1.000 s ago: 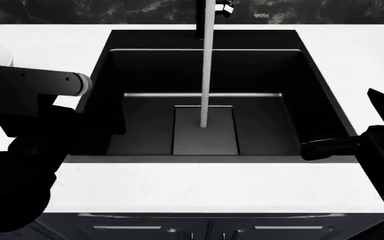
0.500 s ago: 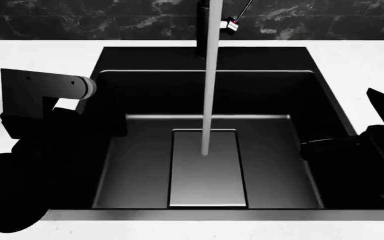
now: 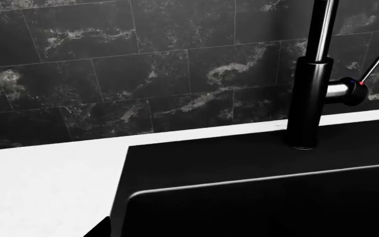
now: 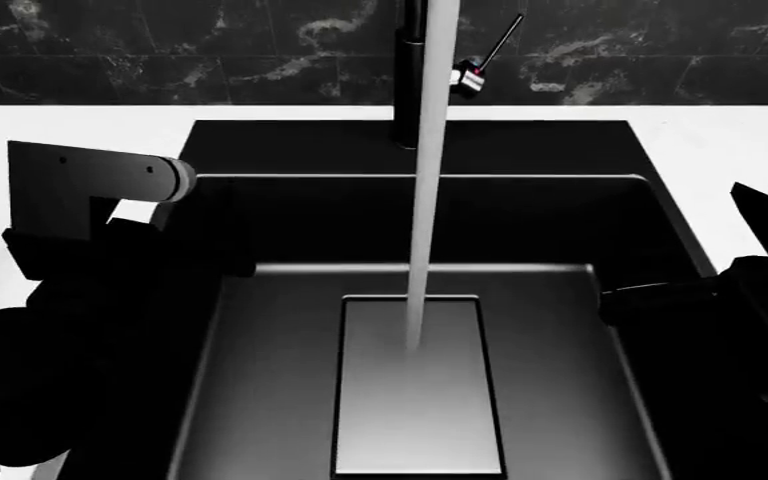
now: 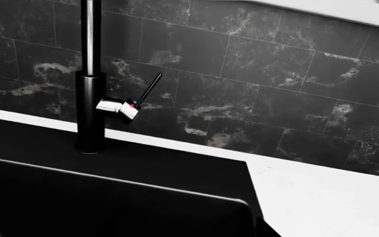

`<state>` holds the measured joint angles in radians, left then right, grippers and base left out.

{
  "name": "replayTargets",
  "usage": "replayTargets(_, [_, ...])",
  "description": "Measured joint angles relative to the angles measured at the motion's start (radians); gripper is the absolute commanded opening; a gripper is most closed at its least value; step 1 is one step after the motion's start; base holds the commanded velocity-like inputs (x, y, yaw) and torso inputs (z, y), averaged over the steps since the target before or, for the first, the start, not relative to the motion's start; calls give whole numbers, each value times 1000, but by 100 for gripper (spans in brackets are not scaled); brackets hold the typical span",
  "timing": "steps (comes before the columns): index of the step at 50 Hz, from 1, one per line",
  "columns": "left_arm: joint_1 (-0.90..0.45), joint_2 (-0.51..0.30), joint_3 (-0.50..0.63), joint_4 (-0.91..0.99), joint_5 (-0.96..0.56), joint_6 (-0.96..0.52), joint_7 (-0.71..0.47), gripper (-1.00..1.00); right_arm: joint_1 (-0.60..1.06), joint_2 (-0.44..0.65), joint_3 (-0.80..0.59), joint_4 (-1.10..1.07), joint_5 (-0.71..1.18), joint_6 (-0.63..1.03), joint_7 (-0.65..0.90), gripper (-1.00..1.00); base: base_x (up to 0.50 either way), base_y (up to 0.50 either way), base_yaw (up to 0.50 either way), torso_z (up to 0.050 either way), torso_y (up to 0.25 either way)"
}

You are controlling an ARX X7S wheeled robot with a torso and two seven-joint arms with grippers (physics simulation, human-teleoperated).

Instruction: Pick the tomatos and chili peppers from the sink and place them in one bowl. Place the artichoke in the other bowl. Then turn off the sink faucet.

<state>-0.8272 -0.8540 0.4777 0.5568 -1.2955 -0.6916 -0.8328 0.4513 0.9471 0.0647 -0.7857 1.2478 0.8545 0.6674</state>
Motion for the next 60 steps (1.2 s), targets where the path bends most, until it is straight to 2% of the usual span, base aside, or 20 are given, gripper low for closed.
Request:
replayTargets(9, [5,1,4,1,3,2,6,100,0,-7,-1,7,2,-6,1,100,0,0,0,0,0])
replayTargets(20, [10,6,5,-6,4,6,5,100,88,-54,-72,19,-16,17,21,100,0,0,0,0,0])
replayTargets(45, [1,11,3,-17,4,8,3,100,151,-88,-99,62,29,50,114,100,0,0,0,0,0])
replayTargets(53, [-38,46,13,-85,46,17,40,100,254,-99,-159,131,-16,81,80,100,0,0,0,0,0])
replayTargets(60, [-104,101,39,-183,103,21,96,100,368,-126,-236,258,-102,80,-14,100,0,0,0,0,0])
